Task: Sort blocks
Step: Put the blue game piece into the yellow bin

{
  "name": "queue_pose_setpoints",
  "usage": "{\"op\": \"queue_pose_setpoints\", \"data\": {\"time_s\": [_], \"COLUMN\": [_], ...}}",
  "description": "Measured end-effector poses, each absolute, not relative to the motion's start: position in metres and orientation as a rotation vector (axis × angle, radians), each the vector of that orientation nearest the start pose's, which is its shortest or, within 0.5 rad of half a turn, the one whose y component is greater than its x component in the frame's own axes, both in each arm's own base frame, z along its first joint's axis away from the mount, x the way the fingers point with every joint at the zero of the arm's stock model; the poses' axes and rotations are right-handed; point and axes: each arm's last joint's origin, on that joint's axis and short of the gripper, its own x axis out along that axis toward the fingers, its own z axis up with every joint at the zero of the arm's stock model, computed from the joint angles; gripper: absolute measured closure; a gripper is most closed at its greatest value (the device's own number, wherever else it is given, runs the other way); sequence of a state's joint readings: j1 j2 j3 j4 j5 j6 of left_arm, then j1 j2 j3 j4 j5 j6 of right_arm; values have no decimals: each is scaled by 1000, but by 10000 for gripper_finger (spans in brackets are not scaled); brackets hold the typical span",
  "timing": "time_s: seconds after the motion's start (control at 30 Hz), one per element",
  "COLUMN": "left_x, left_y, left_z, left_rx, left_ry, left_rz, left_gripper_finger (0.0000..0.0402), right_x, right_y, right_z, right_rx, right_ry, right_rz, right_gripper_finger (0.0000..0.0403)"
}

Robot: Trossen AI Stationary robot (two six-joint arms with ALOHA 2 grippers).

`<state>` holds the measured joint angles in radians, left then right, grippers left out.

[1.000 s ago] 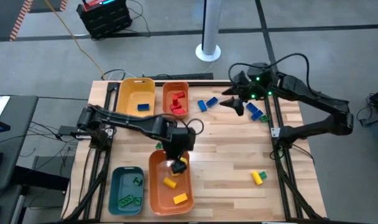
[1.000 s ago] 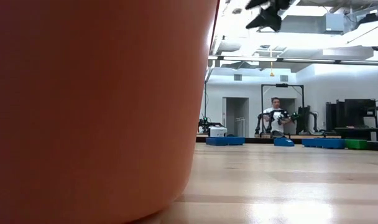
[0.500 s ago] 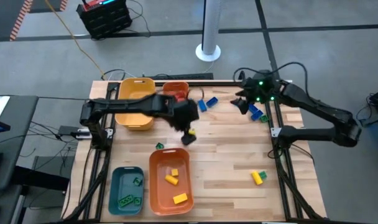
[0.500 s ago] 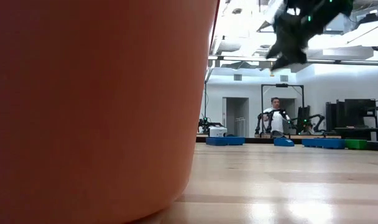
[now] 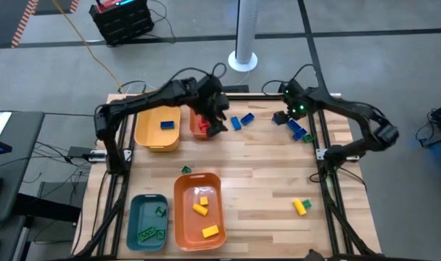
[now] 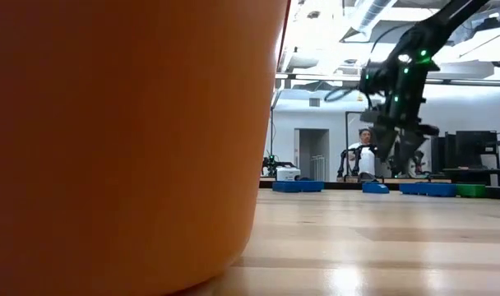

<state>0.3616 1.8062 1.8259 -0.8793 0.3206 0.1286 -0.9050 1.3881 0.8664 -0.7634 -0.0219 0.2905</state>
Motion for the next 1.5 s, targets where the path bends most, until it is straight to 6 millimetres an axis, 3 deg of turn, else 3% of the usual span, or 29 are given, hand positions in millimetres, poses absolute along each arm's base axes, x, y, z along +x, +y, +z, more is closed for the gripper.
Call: {"op": "queue_pose_setpoints", "data": {"time_s": [0.2,0.37,0.63,1.0,1.13,1.33,1.5], "left_x": [350,340,335,334,333,333,332], "left_y": [142,147,155,154,154,154,155], "left_z": [364,376,375,373,373,373,374], "left_rx": [-132,-82,-74,-76,-79,-62,-41], "left_ry": [787,745,753,778,783,781,757], "left_rz": [3,9,22,5,4,-3,-70], "left_gripper_finger": [155,155,155,155,155,155,155], "right_x": [153,163,166,169,175,182,184], "right_y": [-193,-198,-208,-210,-205,-200,-195], "right_z": [194,191,164,145,144,146,169], "right_rx": [806,740,756,746,718,736,771], "right_ry": [1275,1325,1456,1551,1559,1543,1388], "right_rz": [-1033,-1035,-1004,-946,-919,-866,-819], "right_gripper_finger": [113,113,113,122,155,250,313]}}
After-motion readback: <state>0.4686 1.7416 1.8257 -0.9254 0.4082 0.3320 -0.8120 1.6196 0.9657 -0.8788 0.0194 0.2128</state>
